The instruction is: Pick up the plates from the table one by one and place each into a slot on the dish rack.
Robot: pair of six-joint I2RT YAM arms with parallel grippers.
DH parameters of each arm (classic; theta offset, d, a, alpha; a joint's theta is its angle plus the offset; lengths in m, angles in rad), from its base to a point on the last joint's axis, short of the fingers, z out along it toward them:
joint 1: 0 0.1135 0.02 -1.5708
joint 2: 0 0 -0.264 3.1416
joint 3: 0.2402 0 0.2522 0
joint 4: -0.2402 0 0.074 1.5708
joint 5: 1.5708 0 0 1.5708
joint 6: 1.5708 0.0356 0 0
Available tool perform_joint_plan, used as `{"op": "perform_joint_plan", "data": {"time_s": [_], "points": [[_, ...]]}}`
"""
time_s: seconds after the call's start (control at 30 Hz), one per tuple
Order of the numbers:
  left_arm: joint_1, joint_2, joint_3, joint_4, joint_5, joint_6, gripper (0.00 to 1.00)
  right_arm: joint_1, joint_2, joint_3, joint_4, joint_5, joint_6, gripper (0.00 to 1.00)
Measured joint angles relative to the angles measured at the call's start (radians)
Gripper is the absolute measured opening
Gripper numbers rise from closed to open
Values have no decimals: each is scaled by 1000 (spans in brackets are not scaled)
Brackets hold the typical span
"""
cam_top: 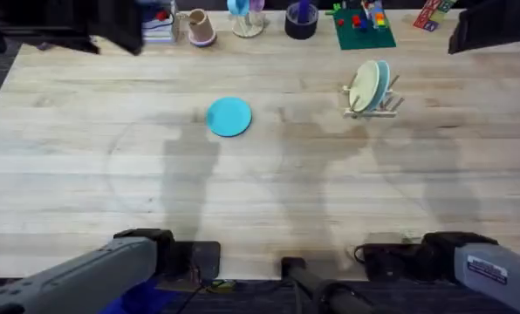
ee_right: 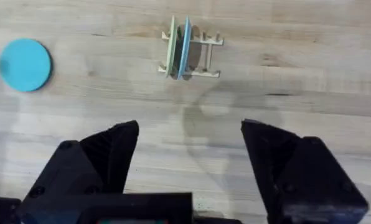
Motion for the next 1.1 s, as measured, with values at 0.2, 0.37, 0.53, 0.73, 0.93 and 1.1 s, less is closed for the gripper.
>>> {"op": "perform_joint_plan", "data": {"time_s": [0.2, 0.37, 0.53, 0.73, 0.93, 1.1], "points": [[0, 0, 0, 0, -2, 2, 41, 0, 0, 0, 3, 0, 0, 994], [0, 0, 0, -24, 2, 0, 40, 0, 0, 0, 2, 0, 0, 994], [0, 0, 0, -23, 2, 0, 40, 0, 0, 0, 1, 0, 0, 994], [3, 1, -1, -20, 41, 20, 42, 0, 0, 0, 1, 0, 0, 994], [61, 4, -72, 44, 137, 61, 43, 0, 0, 0, 0, 0, 0, 995], [136, 15, -184, 127, 276, 110, 43, 0, 0, 0, 0, 0, 0, 994]]}}
